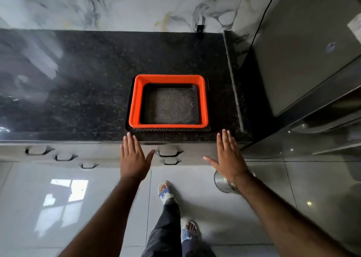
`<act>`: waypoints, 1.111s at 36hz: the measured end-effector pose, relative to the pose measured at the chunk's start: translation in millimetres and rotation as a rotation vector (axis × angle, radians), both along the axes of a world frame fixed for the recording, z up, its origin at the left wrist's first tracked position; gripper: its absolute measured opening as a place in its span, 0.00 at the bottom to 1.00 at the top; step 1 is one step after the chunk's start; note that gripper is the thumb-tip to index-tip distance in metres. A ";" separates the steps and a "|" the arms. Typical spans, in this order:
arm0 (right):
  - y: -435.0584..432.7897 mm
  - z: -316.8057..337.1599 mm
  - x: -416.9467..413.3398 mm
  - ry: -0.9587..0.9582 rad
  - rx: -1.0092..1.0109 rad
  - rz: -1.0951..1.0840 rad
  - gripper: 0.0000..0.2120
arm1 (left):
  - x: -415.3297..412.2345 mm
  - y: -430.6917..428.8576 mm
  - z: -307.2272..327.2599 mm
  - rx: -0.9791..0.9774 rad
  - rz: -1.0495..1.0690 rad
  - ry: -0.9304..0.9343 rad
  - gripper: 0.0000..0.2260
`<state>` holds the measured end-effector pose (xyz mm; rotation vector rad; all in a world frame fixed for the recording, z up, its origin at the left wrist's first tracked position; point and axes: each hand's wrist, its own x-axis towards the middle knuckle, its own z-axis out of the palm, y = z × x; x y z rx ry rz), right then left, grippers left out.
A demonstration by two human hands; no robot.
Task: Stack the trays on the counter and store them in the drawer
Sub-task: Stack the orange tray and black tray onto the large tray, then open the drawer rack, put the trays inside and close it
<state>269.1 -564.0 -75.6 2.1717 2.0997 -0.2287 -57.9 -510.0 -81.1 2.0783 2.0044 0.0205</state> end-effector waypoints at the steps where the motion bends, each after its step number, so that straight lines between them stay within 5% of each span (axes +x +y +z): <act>1: -0.3 -3.3 1.9 -0.006 0.004 0.017 0.52 | -1.0 -0.4 -3.8 0.003 -0.009 0.029 0.43; 8: -7.1 -21.2 3.5 -0.001 0.044 0.047 0.59 | 7.5 -32.0 -27.8 0.029 -0.039 0.008 0.42; 14: -6.4 -44.8 4.5 0.034 0.163 0.040 0.64 | 33.5 -71.5 -84.3 -0.186 -0.389 0.064 0.41; 23: -7.0 -60.8 5.8 0.005 0.289 0.050 0.65 | 74.6 -23.9 -113.5 -0.306 -0.276 0.063 0.38; 32: -39.2 -52.4 1.7 -0.046 0.226 0.065 0.49 | 65.6 -71.1 -111.2 -0.347 -0.263 0.036 0.36; 40: -130.0 -61.6 -31.9 -0.018 0.125 -0.029 0.43 | -6.4 -151.7 -53.7 0.237 -0.050 -0.231 0.07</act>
